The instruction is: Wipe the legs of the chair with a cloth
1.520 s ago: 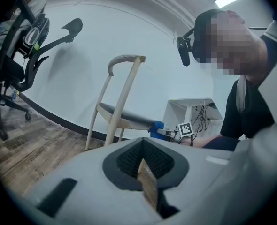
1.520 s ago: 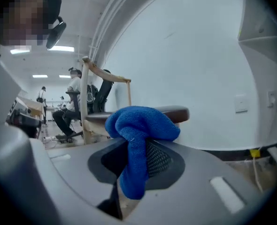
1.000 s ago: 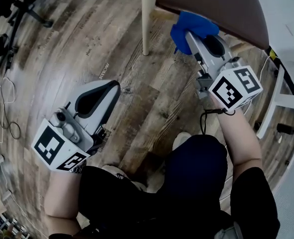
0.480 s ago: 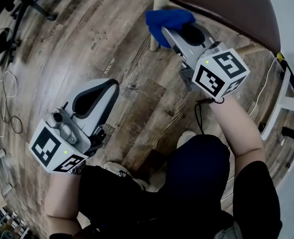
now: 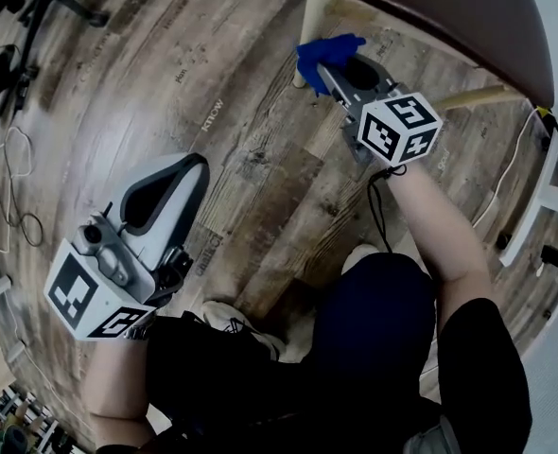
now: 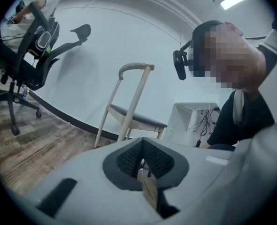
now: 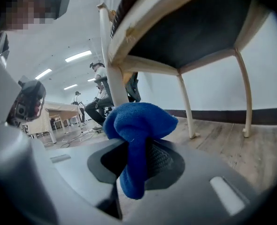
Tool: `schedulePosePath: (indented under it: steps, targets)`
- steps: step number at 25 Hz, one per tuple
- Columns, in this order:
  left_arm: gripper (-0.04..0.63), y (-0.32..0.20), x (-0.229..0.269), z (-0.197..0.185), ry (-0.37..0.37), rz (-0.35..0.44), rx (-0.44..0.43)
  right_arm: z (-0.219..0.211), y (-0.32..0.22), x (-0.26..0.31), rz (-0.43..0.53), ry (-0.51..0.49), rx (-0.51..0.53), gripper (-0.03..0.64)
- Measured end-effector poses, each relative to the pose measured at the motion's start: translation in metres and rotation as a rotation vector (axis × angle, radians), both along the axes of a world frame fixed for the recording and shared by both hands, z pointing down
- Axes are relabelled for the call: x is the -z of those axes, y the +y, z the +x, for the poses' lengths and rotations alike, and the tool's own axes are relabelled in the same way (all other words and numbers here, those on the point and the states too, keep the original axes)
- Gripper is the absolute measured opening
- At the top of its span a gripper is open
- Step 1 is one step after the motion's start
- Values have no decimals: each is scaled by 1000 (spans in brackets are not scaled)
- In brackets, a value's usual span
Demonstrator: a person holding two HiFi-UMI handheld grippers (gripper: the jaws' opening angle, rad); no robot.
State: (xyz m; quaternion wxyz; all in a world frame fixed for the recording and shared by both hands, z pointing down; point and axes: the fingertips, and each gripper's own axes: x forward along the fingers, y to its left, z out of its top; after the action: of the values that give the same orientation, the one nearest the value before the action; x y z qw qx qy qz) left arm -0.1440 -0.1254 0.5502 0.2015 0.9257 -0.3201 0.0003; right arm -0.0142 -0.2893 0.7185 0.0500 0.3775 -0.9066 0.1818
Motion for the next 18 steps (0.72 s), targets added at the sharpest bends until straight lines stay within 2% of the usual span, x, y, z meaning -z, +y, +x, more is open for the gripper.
schedulePosePath:
  steps: [6, 9, 13, 18]
  targets:
    - [5, 1, -4, -14, -1, -29, 27, -4, 3, -94, -122, 134, 4, 91]
    - [5, 2, -4, -21, -7, -31, 40, -4, -1, -125, -169, 169, -12, 91]
    - [5, 4, -6, -31, -13, -39, 58, -6, 2, -168, -220, 286, -7, 91]
    - [5, 6, -12, -42, -28, -53, 74, -6, 2, -204, -289, 378, -11, 91]
